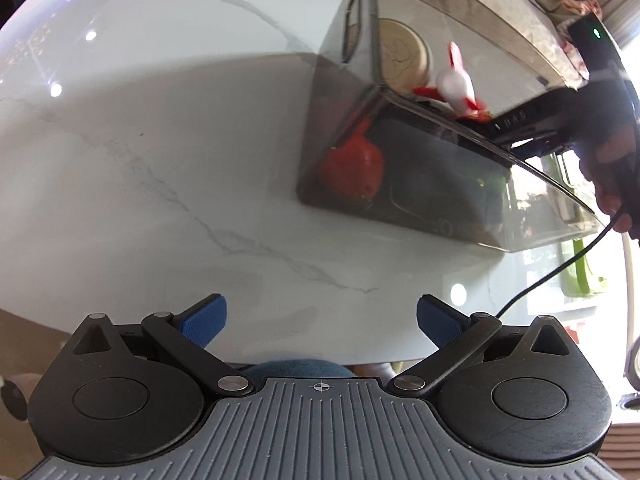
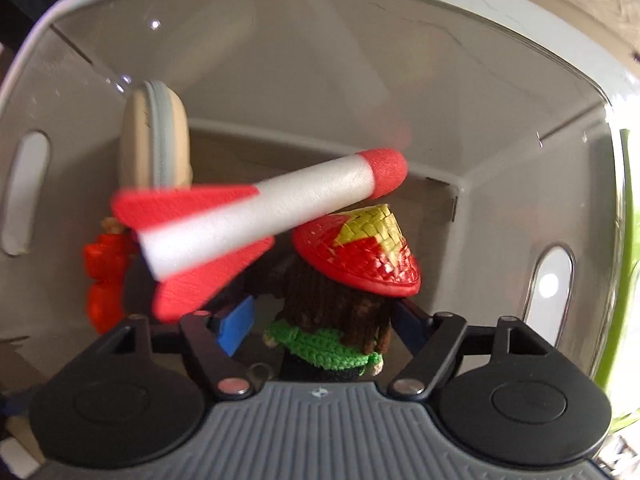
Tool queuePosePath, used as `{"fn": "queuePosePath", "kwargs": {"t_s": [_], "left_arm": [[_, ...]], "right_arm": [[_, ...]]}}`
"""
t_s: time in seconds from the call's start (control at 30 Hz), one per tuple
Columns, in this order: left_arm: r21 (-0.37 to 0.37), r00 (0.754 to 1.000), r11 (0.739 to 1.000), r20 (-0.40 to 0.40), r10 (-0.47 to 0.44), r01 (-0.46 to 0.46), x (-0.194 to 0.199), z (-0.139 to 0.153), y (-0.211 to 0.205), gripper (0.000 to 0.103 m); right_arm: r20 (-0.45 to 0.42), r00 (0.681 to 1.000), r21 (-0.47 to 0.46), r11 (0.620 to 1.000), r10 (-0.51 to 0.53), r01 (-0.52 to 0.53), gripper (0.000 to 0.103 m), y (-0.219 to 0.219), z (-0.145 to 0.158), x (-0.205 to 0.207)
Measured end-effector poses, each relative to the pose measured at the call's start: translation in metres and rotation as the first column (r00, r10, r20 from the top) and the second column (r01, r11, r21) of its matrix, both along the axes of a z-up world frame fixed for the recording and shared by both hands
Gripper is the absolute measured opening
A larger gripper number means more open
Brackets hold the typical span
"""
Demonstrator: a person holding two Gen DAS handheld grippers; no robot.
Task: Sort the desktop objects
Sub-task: 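Lift the foam rocket over the box rim, lower it inside, open right gripper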
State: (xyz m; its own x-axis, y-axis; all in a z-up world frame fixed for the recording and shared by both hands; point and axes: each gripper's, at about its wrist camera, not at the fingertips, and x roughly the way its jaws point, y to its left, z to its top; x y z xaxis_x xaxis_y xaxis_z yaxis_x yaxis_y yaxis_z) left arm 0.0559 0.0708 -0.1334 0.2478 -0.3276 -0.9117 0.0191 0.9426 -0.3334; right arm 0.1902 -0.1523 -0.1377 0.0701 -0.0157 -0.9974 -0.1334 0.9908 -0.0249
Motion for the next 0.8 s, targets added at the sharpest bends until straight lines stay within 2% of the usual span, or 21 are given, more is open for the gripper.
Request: {"fn": "queuePosePath", "kwargs": {"t_s": [0.07, 0.2, 0.33, 0.43, 0.47, 0.53, 0.57, 0.63, 0.67, 0.73, 0.8], "left_arm": [[0.0, 1.0, 1.0, -0.005, 0.007, -0.007, 0.0, -0.002, 0.002, 0.103], [-0.01, 1.0, 1.0, -0.013, 0.0, 0.0, 0.004, -0.005, -0.003, 0.103], [-0.004, 0.999, 0.999, 0.009, -0.052, 0.052, 0.003, 0.005, -0.013, 0.103], [-0.015, 0.993, 0.994, 0.056, -0.104, 0.105, 0.003, 0.03, -0.011, 0.103], [-0.025, 0.991, 0.993, 0.075, -0.112, 0.114, 0.005, 0.04, -0.008, 0.103], [-0.063, 0.989, 0.991, 0.106, -0.108, 0.115, 0.012, 0.061, 0.0, 0.103], [-0.088, 0.988, 0.99, 0.118, -0.102, 0.113, 0.015, 0.071, 0.005, 0.103], [-0.141, 0.988, 0.985, 0.132, -0.084, 0.102, 0.024, 0.087, 0.013, 0.103], [-0.143, 0.987, 0.985, 0.141, -0.072, 0.093, 0.028, 0.094, 0.015, 0.103], [-0.104, 0.984, 0.991, 0.166, -0.064, 0.083, 0.034, 0.106, 0.016, 0.103], [-0.033, 0.979, 0.995, 0.186, -0.086, 0.094, 0.044, 0.118, 0.009, 0.103]], "right_arm": [[0.024, 0.999, -0.012, 0.999, 0.031, -0.031, 0.051, -0.003, 0.004, -0.002], [0.004, 1.0, -0.037, 0.999, 0.001, -0.001, 0.046, -0.023, 0.016, -0.009], [0.005, 1.0, -0.031, 0.999, -0.012, 0.012, 0.049, -0.03, 0.028, -0.016], [0.125, 0.992, -0.047, 0.999, 0.012, -0.006, 0.051, -0.022, 0.063, -0.023], [0.165, 0.986, -0.028, 1.0, 0.01, -0.005, 0.055, -0.022, 0.077, -0.026], [0.199, 0.979, 0.103, 0.995, -0.036, 0.016, 0.062, -0.024, 0.104, -0.029], [0.162, 0.984, 0.184, 0.982, -0.072, 0.041, 0.066, -0.025, 0.106, -0.027], [0.064, 0.989, 0.34, 0.935, -0.135, 0.106, 0.067, -0.025, 0.108, -0.024], [0.006, 0.987, 0.375, 0.915, -0.162, 0.148, 0.067, -0.025, 0.103, -0.021], [-0.079, 0.978, 0.388, 0.898, -0.192, 0.208, 0.064, -0.022, 0.076, -0.02], [-0.122, 0.97, 0.379, 0.894, -0.21, 0.241, 0.063, -0.021, 0.051, -0.014]]}}
